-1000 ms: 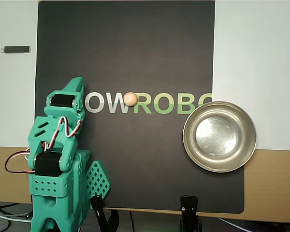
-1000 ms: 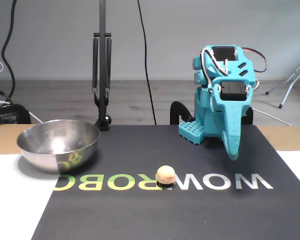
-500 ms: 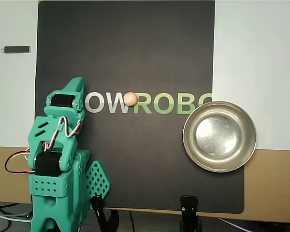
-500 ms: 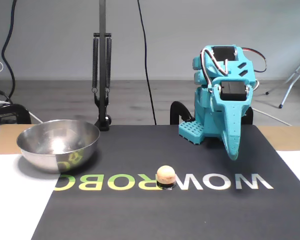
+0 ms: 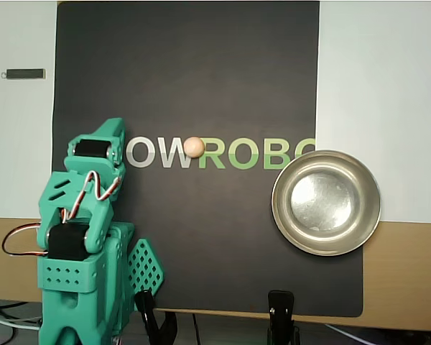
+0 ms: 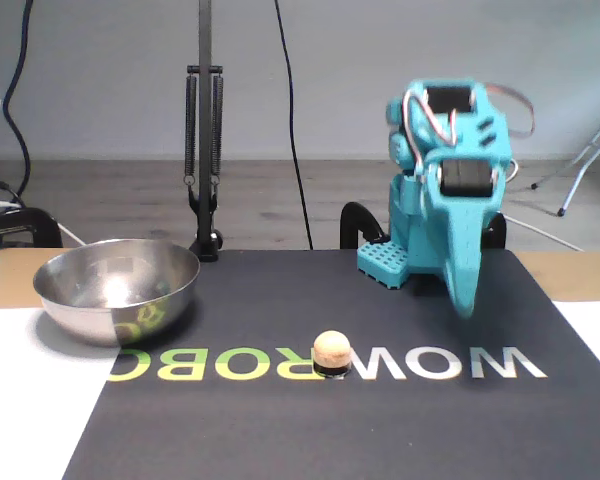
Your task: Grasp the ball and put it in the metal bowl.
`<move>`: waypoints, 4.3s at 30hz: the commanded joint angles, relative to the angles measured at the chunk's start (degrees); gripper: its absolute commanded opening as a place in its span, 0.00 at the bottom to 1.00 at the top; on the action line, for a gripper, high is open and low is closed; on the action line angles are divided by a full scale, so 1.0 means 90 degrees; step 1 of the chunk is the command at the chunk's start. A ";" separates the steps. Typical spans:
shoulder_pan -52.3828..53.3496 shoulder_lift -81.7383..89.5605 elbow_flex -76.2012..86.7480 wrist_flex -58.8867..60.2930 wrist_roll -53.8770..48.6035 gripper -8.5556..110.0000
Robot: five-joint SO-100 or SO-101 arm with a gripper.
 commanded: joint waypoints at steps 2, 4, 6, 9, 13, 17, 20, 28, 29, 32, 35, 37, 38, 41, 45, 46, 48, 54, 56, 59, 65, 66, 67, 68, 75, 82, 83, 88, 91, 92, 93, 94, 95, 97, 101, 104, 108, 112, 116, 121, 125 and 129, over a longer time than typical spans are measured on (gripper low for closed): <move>0.0029 -0.1250 -0.1152 0.0010 -0.0049 0.08; 0.0000 -0.1934 -0.1719 0.0010 -0.0049 0.08; -0.0020 -0.2676 -0.2354 0.0010 -0.0049 0.08; 0.0010 -0.3740 -0.3369 0.0205 -0.0049 0.08; 0.0020 -0.4922 -0.5049 0.1504 -0.0049 0.08; 0.0020 -0.5801 -0.6602 0.2959 -0.0049 0.08; 0.0020 -0.6338 -0.7510 0.3740 -0.0049 0.08; 0.0029 -0.7637 -0.8828 0.4678 -0.0068 0.07; 0.0029 -0.7793 -0.8926 0.4707 -0.0068 0.07; 0.0039 -0.8262 -0.9131 0.4707 -0.0117 0.07; 0.0195 -0.8691 -0.9268 0.4707 -0.0615 0.07; 0.0244 -0.8945 -0.9365 0.4707 -0.0918 0.07; 0.0273 -0.9063 -0.9385 0.4707 -0.1045 0.07; 0.0449 -0.9277 -0.9414 0.4707 -0.1377 0.07; 0.0566 -0.9336 -0.9365 0.4707 -0.2080 0.07; 0.0605 -0.9336 -0.9346 0.4707 -0.2295 0.07; 0.0625 -0.9336 -0.9326 0.4707 -0.2734 0.07; 0.0635 -0.9346 -0.9326 0.4707 -0.4248 0.07; 0.0635 -0.9346 -0.9326 0.4707 -0.4766 0.07; 0.0732 -0.9355 -0.9316 0.4707 -0.5449 0.07; 0.0762 -0.9355 -0.9307 0.4717 -0.6611 0.07; 0.0762 -0.9355 -0.9307 0.4717 -0.6768 0.07; 0.0762 -0.9355 -0.9307 0.4717 -0.6895 0.07; 0.0762 -0.9355 -0.9307 0.4717 -0.7002 0.07; 0.0762 -0.9365 -0.9307 0.5127 -0.7988 0.08; 0.0771 -0.9287 -0.8701 0.5293 -0.8779 0.08; 0.0771 -0.9277 -0.8623 0.5293 -0.8887 0.08; 0.0977 -0.9268 -0.8486 0.5293 -0.9297 0.08; 0.1172 -0.9258 -0.8486 0.5293 -0.9590 0.08; 0.1221 -0.9258 -0.8486 0.5293 -0.9678 0.08; 0.1289 -0.9258 -0.8486 0.5293 -0.9756 0.08; 0.1377 -0.9258 -0.8486 0.5293 -0.9834 0.08; 0.1445 -0.9258 -0.8486 0.5293 -0.9912 0.08; 0.1592 -0.9258 -0.8486 0.5293 -1.0029 0.08; 0.1904 -0.9248 -0.8496 0.5293 -1.0215 0.08; 0.2148 -0.9248 -0.8496 0.5293 -1.0352 0.08; 0.2422 -0.9248 -0.8506 0.5283 -1.0342 0.08; 0.2686 -0.9248 -0.8506 0.5283 -1.0342 0.08; 0.2920 -0.9258 -0.8506 0.5283 -1.0342 0.08; 0.3164 -0.9268 -0.8555 0.5283 -1.0342 0.08; 0.3311 -0.9297 -0.8555 0.5225 -1.0342 0.08; 0.3340 -0.9346 -0.8496 0.4922 -1.0332 0.08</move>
